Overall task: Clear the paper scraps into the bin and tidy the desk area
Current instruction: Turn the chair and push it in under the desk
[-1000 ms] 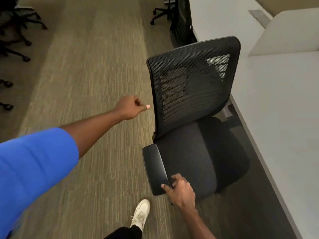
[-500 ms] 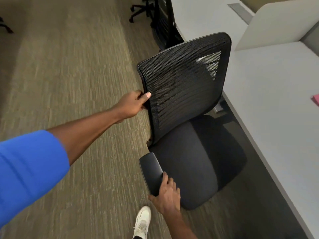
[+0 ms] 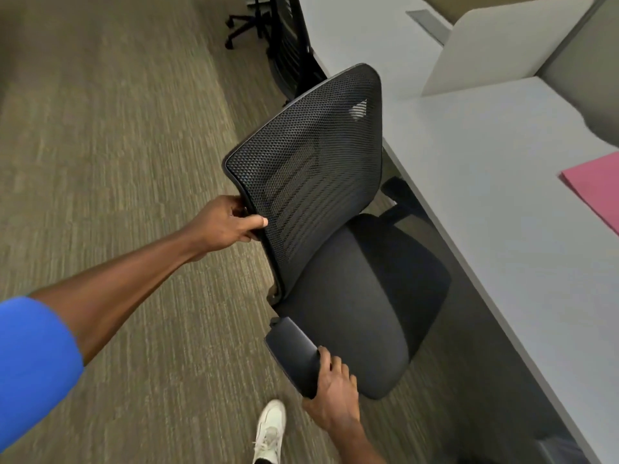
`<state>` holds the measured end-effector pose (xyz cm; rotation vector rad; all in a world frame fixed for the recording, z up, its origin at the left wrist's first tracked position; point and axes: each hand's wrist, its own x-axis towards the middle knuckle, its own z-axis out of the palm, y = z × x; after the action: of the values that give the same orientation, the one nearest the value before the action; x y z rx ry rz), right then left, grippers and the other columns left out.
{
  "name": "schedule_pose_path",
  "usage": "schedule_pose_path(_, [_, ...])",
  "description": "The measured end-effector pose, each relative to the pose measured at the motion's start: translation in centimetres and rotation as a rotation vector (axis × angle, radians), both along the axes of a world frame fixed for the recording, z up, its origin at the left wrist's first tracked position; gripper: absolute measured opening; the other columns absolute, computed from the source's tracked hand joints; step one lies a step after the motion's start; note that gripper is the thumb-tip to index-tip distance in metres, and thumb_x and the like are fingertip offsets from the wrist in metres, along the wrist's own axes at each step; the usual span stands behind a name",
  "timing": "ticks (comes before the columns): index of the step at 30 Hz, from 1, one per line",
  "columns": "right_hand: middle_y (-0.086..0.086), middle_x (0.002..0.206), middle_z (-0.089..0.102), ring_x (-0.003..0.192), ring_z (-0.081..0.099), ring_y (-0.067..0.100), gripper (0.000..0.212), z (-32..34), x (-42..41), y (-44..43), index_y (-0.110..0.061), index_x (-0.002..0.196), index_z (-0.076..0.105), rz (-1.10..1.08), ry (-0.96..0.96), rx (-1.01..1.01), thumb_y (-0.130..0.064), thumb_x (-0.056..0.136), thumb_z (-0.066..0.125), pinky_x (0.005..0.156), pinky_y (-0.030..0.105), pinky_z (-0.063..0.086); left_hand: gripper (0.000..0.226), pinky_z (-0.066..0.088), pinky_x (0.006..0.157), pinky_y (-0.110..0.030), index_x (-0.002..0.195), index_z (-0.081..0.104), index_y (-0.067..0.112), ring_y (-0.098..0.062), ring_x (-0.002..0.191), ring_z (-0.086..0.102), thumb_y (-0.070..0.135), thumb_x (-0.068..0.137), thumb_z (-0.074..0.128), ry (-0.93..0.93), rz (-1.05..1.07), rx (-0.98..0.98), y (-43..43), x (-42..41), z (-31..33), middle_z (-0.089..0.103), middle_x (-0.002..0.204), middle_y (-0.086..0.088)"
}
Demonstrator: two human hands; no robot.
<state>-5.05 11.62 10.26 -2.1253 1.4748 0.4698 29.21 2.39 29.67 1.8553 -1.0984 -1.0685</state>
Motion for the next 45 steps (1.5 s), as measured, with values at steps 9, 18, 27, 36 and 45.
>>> schedule_pose_path(9, [0.006,0.142,0.050,0.132,0.052,0.029,0.094,1.9,-5.9,-0.4,-0.024,0.158,0.021,0.093,0.122,0.013,-0.033,0.080,0.072,0.113,0.044,0.044,0.015,0.069,0.087,-0.048,0.102,0.082,0.024,-0.016,0.088,0.084,0.034,0.091,0.082,-0.019,-0.008,0.049,6.5,-4.3,0.7,0.085,0.097,0.002])
schedule_pose_path(18, [0.005,0.149,0.046,0.138,0.046,0.027,0.092,4.9,-7.0,-1.2,-0.022,0.157,0.029,0.040,-0.052,0.072,-0.054,0.083,0.073,0.115,0.040,0.045,0.042,0.068,0.086,-0.044,0.098,0.081,0.026,-0.013,0.088,0.082,0.063,0.078,0.085,-0.027,-0.019,0.037,14.0,-10.7,1.0,0.084,0.094,0.005])
schedule_pose_path(27, [-0.016,0.150,0.047,0.138,0.050,0.011,0.095,11.5,-1.4,3.8,-0.037,0.155,0.032,-0.174,-0.484,-0.192,-0.080,0.075,0.060,0.110,0.036,0.050,0.023,0.058,0.074,-0.008,0.097,0.081,0.042,0.004,0.088,0.078,0.021,0.089,0.085,-0.089,-0.119,0.051,18.1,-10.3,2.0,0.082,0.097,0.024])
schedule_pose_path(36, [-0.015,0.142,0.060,0.130,0.058,0.001,0.079,20.7,0.4,7.0,-0.027,0.143,0.058,-0.129,-0.757,-0.643,-0.076,0.083,0.069,0.103,0.023,0.053,0.040,0.064,0.097,-0.052,0.121,0.074,0.016,-0.021,0.104,0.080,0.044,0.111,0.048,0.064,0.221,-0.062,12.6,-2.4,5.1,0.082,0.113,-0.004])
schedule_pose_path(45, [-0.008,0.133,0.068,0.115,0.066,0.008,0.060,23.7,1.0,8.0,-0.029,0.137,0.065,-0.142,-0.598,-0.823,-0.068,0.092,0.066,0.089,0.029,0.057,0.105,0.058,0.107,-0.049,0.149,0.048,0.025,-0.016,0.127,0.067,0.096,0.072,0.054,-0.006,0.198,-0.128,5.7,-1.0,7.1,0.065,0.142,0.004])
